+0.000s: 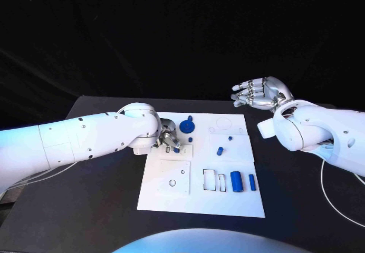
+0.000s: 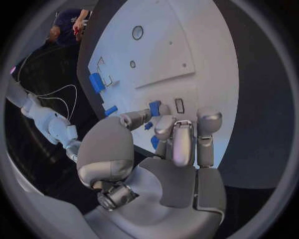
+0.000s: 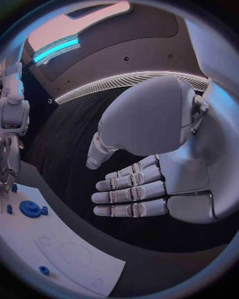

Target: Assemble the parts on the task board

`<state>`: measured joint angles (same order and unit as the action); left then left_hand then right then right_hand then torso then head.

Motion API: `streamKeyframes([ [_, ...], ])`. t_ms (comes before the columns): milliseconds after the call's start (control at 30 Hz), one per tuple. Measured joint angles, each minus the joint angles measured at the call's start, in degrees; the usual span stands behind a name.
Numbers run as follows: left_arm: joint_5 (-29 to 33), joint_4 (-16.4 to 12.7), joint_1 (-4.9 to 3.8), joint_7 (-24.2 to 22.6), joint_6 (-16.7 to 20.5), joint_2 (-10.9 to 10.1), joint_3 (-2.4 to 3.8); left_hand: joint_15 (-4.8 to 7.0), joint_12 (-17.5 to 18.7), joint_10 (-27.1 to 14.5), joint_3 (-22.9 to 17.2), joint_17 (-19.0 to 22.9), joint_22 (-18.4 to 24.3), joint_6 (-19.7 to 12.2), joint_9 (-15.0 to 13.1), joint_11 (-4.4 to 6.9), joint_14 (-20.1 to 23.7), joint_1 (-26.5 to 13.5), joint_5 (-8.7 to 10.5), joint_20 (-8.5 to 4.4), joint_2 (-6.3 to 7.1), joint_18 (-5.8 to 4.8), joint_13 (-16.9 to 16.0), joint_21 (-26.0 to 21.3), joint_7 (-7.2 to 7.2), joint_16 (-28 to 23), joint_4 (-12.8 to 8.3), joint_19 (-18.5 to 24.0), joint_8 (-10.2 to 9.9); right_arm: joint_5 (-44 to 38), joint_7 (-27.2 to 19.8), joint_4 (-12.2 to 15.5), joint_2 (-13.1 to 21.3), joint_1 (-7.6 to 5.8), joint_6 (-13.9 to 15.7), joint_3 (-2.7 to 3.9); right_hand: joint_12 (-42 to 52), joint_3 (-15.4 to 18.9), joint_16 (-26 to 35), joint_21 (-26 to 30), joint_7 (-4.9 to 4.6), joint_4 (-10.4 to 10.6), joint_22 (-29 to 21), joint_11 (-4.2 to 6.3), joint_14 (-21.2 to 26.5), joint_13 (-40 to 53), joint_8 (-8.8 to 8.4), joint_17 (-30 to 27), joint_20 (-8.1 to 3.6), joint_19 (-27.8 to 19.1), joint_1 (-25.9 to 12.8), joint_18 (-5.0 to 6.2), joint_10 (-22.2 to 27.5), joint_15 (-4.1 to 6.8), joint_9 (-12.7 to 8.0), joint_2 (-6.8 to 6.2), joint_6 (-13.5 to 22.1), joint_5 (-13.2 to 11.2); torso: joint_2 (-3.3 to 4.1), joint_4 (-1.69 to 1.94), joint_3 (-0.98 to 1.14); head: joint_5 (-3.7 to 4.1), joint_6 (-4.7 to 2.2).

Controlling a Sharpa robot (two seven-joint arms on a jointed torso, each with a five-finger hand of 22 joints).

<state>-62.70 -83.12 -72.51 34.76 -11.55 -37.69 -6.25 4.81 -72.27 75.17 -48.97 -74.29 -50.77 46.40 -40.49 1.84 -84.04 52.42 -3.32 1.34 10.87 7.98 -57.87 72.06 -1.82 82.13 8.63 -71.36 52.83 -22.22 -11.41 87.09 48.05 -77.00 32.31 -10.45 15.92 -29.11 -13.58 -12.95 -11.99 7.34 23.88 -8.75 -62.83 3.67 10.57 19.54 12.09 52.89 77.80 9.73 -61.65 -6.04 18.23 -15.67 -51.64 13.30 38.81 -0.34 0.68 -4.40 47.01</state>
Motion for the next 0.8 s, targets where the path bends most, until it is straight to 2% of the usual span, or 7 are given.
streamKeyframes([
  [133,0.06,0.05,0.04,-0.01,-0.04,0.05,-0.03,0.00,0.00,0.00,1.03,0.00,0.00,0.11,0.01,0.00,0.00,-0.27,-0.01,0.00,0.16,0.00,0.00,0.00,0.11,0.00,0.55,0.00,-0.27,0.01,-0.03,0.01,0.00,0.01,0.00,0.00,0.00,-0.16,0.23,0.42,0.00,-0.16,-0.23,0.09,0.20,0.00,0.00,-0.06,0.00,0.00,0.00,0.00,0.09,-0.20,0.00,0.00,0.00,0.00,-0.01,0.04,-0.01,0.02,0.01],
  [367,0.17,0.17,0.06,-0.02,-0.20,0.10,-0.07,0.00,-0.26,0.00,3.54,0.04,-0.04,0.30,-0.08,0.00,0.00,-0.94,-0.01,0.00,0.08,0.00,0.00,0.00,-0.11,0.00,1.98,0.00,-0.49,0.04,-0.07,0.05,0.01,0.03,-0.04,0.00,-0.45,-0.16,2.62,3.37,-0.69,-1.27,-2.59,-0.58,3.43,0.00,-0.50,-1.20,1.66,-2.10,-0.75,0.00,1.26,-1.34,-0.26,0.29,0.42,0.00,-0.01,0.03,0.00,-0.03,0.01],
  [633,0.26,0.31,0.04,-0.03,-0.29,0.10,-0.07,0.00,-0.27,-0.23,5.80,0.04,-0.04,0.29,-0.21,-0.22,0.00,-1.16,-0.01,0.00,-0.15,0.00,0.00,0.00,-0.11,0.00,3.28,0.00,-0.61,0.06,-0.10,0.10,0.07,0.06,-0.11,-0.01,-0.45,0.06,4.32,6.93,-0.71,-2.63,-5.73,-1.29,6.77,0.01,-0.83,-3.02,3.02,-4.94,-1.65,0.00,1.98,-2.65,-0.49,0.74,0.43,0.00,0.00,-0.02,0.02,-0.08,-0.02],
  [800,0.29,0.34,0.04,-0.03,-0.30,0.05,-0.06,0.00,-0.27,-0.23,7.63,0.03,-0.03,0.50,-0.30,-0.21,0.00,-1.18,-0.01,0.00,-0.13,0.00,0.00,0.00,-0.32,0.00,4.42,0.00,-0.94,0.08,-0.12,0.11,0.09,0.06,-0.16,-0.01,-0.45,0.07,4.54,9.11,-0.71,-3.09,-7.59,-1.50,7.60,0.01,-0.83,-3.92,3.85,-7.35,-2.12,0.00,2.19,-2.89,-0.62,0.75,0.43,0.00,0.00,-0.02,0.02,-0.10,-0.02],
])
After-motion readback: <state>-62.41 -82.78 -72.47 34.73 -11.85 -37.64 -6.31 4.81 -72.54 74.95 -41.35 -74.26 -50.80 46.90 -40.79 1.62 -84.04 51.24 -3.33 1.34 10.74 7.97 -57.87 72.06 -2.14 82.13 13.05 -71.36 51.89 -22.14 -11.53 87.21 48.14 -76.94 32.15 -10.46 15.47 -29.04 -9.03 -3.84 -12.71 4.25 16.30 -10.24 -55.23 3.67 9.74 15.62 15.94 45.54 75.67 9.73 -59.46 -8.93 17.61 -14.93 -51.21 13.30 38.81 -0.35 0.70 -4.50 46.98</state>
